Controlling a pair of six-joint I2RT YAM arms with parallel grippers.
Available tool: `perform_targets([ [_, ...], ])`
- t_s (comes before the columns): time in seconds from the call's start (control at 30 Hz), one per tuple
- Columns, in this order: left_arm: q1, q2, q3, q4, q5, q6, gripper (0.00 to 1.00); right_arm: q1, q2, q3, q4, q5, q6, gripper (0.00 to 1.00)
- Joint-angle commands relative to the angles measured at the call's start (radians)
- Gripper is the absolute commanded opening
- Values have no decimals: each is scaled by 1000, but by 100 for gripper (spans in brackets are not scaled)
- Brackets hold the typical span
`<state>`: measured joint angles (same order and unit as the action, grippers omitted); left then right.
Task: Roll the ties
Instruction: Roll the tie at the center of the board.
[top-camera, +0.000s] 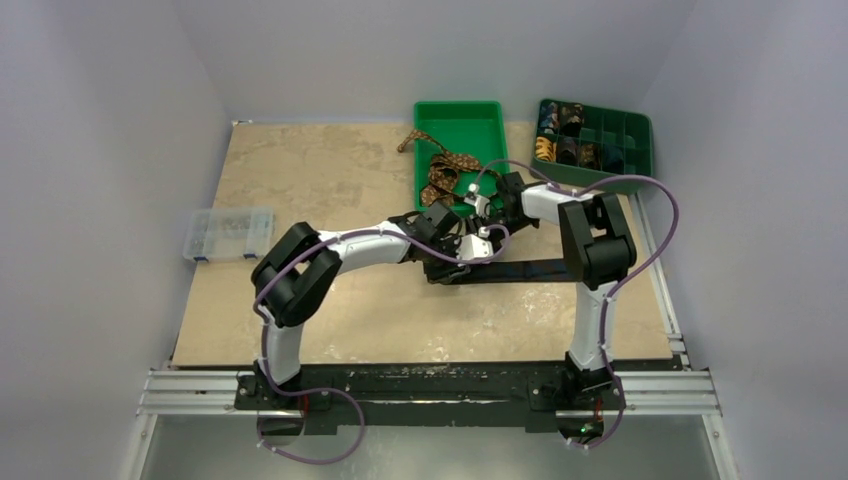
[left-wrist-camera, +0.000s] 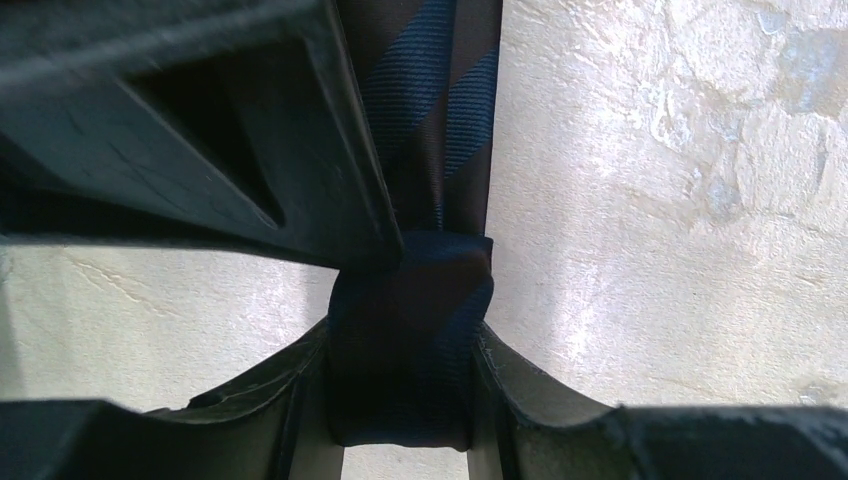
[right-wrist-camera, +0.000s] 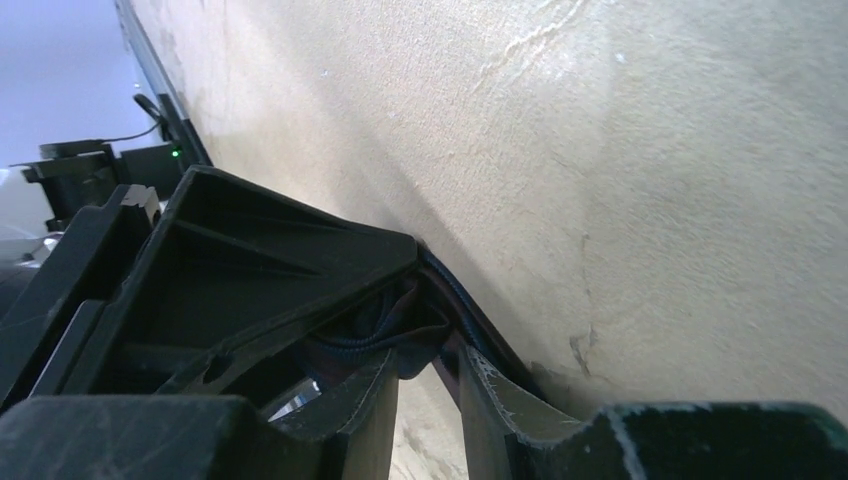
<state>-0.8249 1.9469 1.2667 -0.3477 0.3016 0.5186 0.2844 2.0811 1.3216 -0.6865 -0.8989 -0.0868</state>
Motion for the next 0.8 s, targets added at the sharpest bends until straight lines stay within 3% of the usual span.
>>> perform_targets([
  [0.0,-16,76,20,-216,8,25,18,-21,-70,-18,-20,-100,-11,30],
  [0.43,-18,116,76,-248,-41,11,18,-82,-123,-52,-127,-183,-74,47],
  [0.77,-17,125,72,-235,-44,8,23,-31,-54,-102,50,-181,56,45],
])
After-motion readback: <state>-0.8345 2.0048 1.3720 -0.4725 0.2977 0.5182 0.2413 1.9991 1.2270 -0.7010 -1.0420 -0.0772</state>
